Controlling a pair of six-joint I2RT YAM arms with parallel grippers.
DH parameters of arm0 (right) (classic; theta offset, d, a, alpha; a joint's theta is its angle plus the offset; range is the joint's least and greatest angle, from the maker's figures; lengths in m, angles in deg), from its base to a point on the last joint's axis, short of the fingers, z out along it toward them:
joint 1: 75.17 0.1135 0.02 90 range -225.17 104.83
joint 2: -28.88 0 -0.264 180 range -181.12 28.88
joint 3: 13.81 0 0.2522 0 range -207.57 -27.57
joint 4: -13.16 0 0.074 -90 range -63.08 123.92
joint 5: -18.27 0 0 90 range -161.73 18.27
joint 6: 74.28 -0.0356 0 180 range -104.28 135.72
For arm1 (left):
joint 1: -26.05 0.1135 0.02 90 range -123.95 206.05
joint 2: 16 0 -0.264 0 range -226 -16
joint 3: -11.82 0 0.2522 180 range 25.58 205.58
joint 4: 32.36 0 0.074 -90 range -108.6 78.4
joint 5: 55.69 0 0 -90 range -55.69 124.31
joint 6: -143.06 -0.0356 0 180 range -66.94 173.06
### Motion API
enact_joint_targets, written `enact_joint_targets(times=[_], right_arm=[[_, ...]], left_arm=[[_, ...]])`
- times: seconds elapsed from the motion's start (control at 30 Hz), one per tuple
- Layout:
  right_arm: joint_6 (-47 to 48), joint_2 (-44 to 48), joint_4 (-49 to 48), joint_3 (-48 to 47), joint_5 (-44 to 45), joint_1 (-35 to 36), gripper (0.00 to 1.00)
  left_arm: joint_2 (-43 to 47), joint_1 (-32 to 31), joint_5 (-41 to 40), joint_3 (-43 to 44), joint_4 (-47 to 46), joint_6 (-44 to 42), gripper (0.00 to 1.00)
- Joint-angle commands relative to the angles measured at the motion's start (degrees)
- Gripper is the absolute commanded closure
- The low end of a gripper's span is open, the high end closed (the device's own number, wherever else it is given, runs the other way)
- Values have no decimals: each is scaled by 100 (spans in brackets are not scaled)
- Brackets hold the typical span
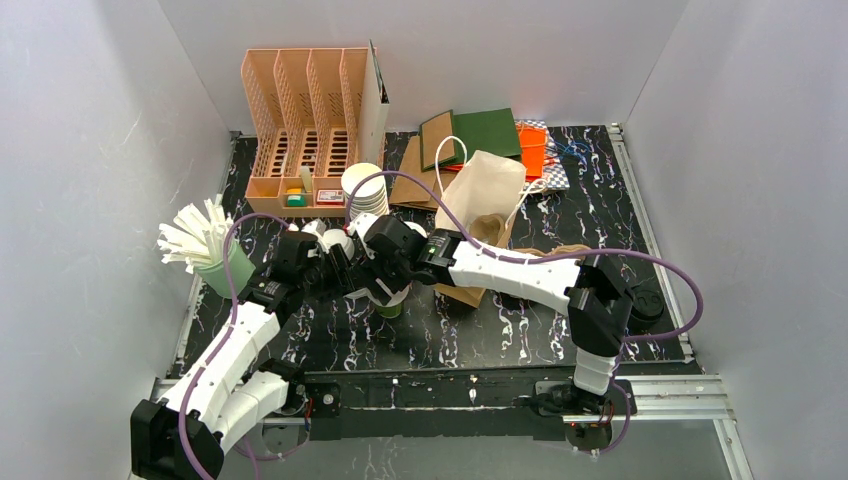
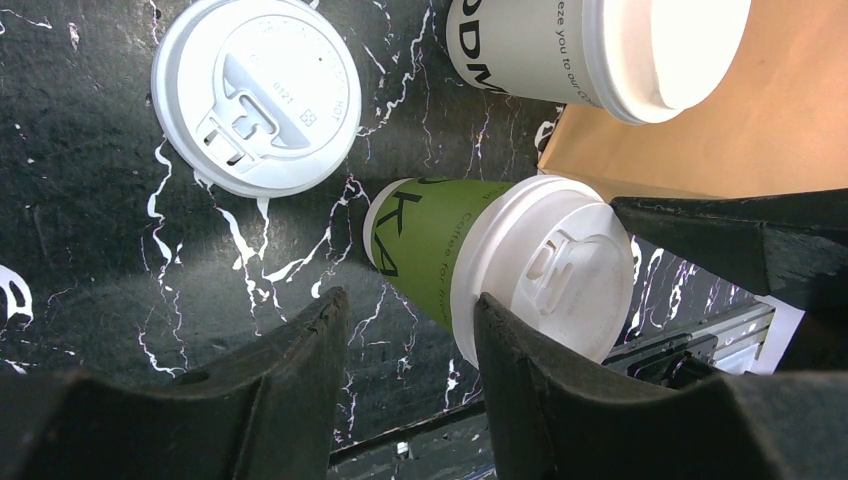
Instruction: Pack the takeout coffee
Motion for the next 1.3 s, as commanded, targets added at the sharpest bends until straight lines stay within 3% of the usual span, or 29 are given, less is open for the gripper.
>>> enact_joint_targets(times=[0.0,0.13,0.37,0.97,1.27], right_arm=[[-355,-110,617,343,-500,55,21],[-328,-66,638,300,-366,56,18],[-145,47,665,-97,-57,55,2],[19,47,678,-692,172,56,2],[-609,901,185,62,523,34,27]], left_arm=[[1,9,81,-88,274,-16,53],[14,4,101,-65,279,-12,53],[-15,9,-83,294,445,-87,53],[-2,9,-330,841,712,-249,52],[258,0,105,832,481,-785,48]])
